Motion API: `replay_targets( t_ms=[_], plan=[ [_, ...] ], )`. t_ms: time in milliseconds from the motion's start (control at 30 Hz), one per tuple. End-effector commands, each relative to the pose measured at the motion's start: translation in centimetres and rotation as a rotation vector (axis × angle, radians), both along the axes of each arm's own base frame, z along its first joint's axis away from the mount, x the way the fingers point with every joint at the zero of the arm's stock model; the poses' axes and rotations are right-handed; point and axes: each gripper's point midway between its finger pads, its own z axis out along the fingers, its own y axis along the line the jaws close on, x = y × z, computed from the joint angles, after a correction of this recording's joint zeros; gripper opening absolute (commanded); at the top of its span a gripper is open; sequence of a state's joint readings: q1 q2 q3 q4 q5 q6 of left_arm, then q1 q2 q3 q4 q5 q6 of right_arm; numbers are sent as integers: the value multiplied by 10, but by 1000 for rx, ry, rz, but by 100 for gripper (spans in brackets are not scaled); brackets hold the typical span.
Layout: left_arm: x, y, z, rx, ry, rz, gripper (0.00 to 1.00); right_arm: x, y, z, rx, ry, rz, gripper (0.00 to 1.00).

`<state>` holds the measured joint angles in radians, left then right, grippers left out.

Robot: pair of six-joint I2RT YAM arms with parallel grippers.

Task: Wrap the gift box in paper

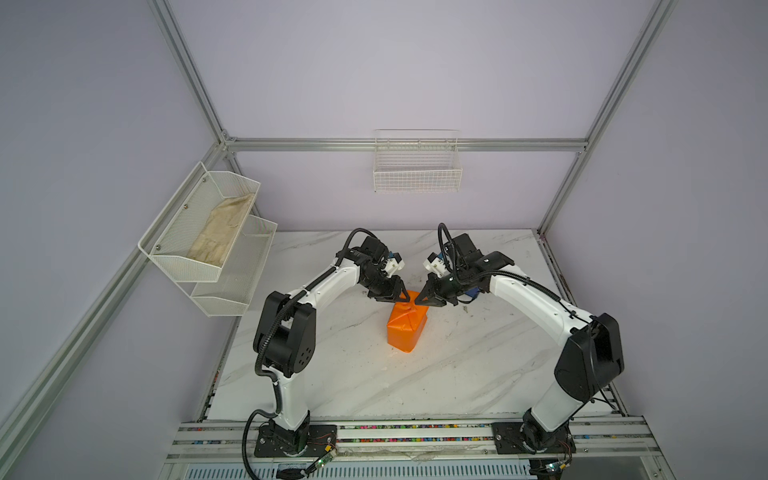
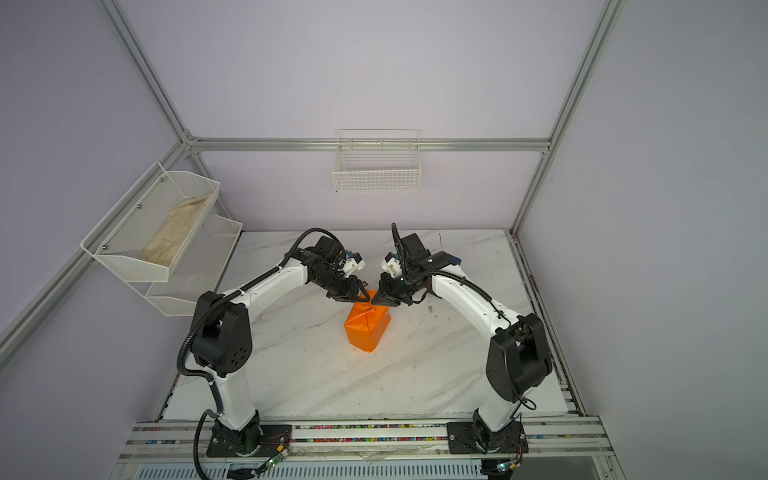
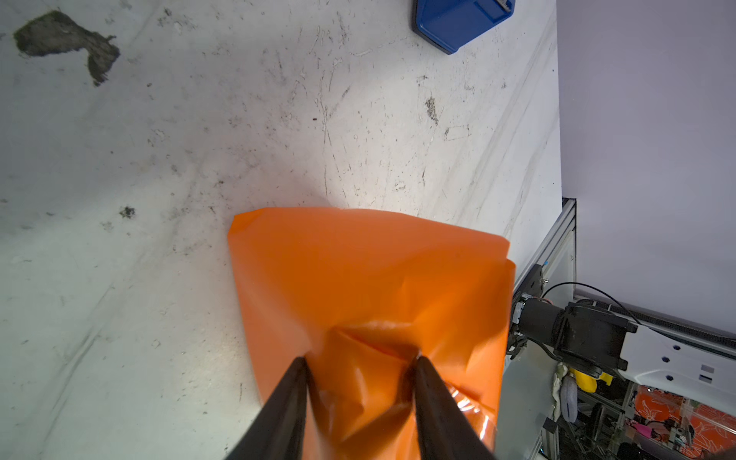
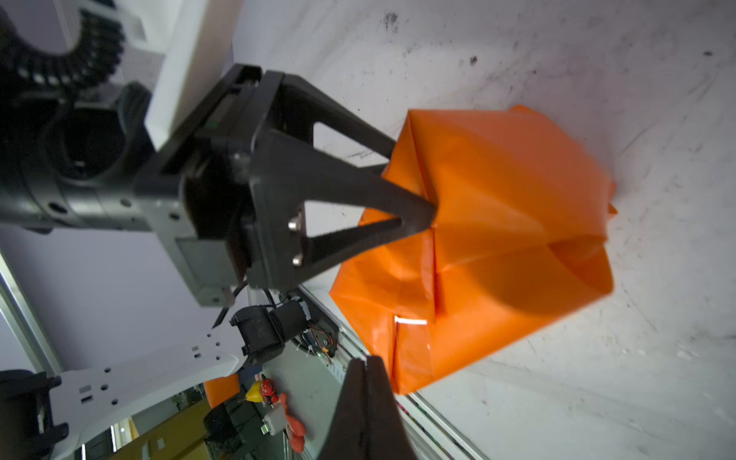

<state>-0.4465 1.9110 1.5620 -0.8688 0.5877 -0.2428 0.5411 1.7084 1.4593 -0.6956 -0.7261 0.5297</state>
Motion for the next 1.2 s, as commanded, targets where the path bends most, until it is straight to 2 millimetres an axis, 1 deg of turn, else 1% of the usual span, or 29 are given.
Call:
replay_targets(
  t_ms=[0, 133, 233, 300, 367, 433, 600, 733, 833, 933, 1000, 1167],
  plan=[
    [-29, 29, -62, 214, 136, -1, 41, 17, 18, -5, 92, 8, -13, 0],
    [-30, 29, -60, 212, 136, 1, 41, 18, 18, -31, 62, 42, -18, 0],
    [-30, 29, -60, 213, 134, 1, 41, 11, 10, -52, 5, 72, -10, 0],
    [-30, 30, -61, 217, 135, 2, 41, 2, 3, -62, -30, 92, -5, 0],
    [-29, 30, -61, 218, 136, 4, 41, -9, -3, -67, -40, 111, 2, 0],
    [-30, 31, -63, 222, 139, 4, 41, -25, -8, -71, -49, 136, 20, 0],
    [-30, 32, -65, 232, 139, 6, 41, -59, -11, -72, -42, 172, 66, 0],
    [-31, 33, -67, 237, 144, 6, 41, -73, -18, -78, -59, 190, 69, 0],
    [-31, 34, -66, 240, 142, 6, 41, -83, -21, -75, -64, 195, 87, 0],
    [-32, 34, -65, 238, 143, 7, 41, -87, -26, -66, -79, 184, 92, 0],
    [-31, 33, -63, 233, 140, 6, 41, -86, -27, -57, -79, 169, 89, 0],
    [-30, 32, -61, 228, 136, 4, 41, -71, -21, -36, -61, 113, 66, 0]
  ],
)
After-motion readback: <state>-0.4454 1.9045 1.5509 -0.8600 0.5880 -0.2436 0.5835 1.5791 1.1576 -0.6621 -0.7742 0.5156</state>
